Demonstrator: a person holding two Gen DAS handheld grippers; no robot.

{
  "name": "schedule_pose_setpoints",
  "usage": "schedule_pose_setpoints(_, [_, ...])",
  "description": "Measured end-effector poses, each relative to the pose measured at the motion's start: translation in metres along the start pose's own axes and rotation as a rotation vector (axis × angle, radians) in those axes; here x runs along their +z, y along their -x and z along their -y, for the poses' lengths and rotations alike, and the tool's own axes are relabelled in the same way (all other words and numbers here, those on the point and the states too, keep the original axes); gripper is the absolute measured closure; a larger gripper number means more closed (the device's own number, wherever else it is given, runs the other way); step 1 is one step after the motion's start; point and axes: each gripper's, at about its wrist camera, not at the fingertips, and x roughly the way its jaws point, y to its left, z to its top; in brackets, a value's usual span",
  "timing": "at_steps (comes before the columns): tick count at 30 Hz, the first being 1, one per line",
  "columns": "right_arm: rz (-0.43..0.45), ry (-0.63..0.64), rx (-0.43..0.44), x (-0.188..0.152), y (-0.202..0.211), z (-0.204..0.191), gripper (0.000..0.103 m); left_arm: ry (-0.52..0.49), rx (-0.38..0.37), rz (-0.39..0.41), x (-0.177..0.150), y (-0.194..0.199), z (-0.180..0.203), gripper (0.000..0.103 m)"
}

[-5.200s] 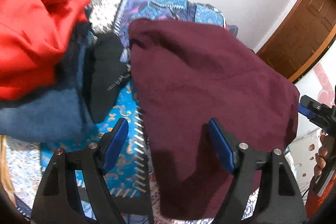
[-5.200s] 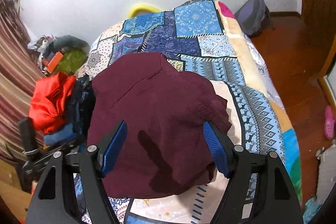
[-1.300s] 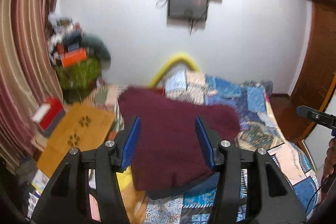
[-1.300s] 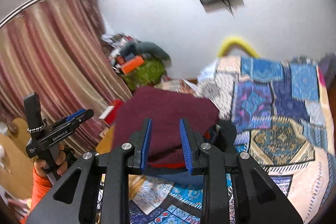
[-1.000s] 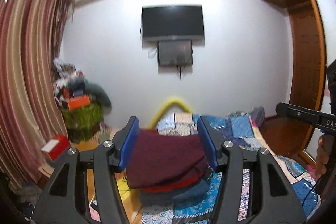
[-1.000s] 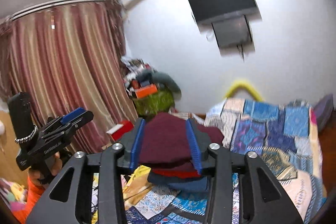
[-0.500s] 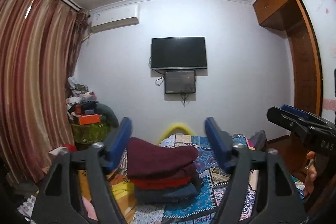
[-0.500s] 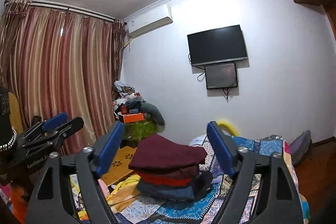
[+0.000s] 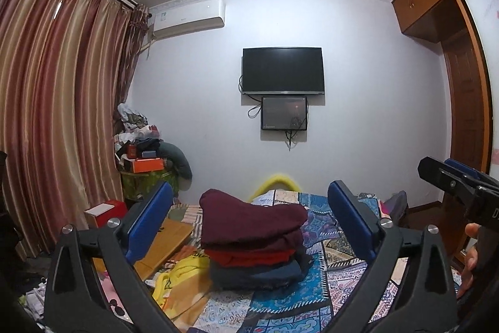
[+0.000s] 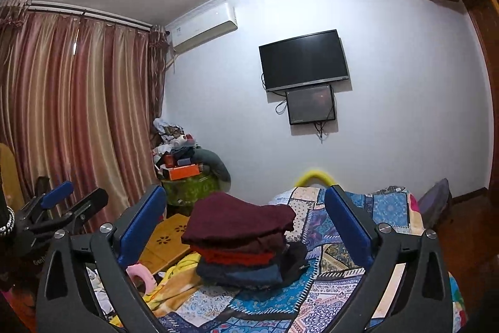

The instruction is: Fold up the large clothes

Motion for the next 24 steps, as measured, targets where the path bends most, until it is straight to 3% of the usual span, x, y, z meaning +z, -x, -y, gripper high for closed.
schedule_pose_setpoints(24, [-0.06, 0.022, 0.009, -0.013, 0.003, -0.005, 0.001, 0.007, -0.002, -0.023, -0.013, -0.01, -0.004, 0.0])
